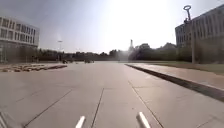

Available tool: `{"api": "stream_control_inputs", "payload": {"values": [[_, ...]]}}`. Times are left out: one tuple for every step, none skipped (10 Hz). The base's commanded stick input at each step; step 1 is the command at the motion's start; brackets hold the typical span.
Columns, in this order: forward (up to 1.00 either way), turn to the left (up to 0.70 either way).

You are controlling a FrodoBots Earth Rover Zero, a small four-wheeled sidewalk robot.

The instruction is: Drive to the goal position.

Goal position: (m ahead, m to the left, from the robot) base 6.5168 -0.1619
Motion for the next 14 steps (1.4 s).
{"api": "stream_control_inputs", "payload": {"values": [[0.70,0.00],[0.70,0.00],[0.70,0.00],[0.70,0.00],[0.70,0.00],[0.70,0.00],[0.70,0.00],[0.70,0.00],[0.70,0.00],[0.70,0.00],[0.70,0.00],[0.70,0.00],[0.70,0.00],[0.70,0.00]]}}
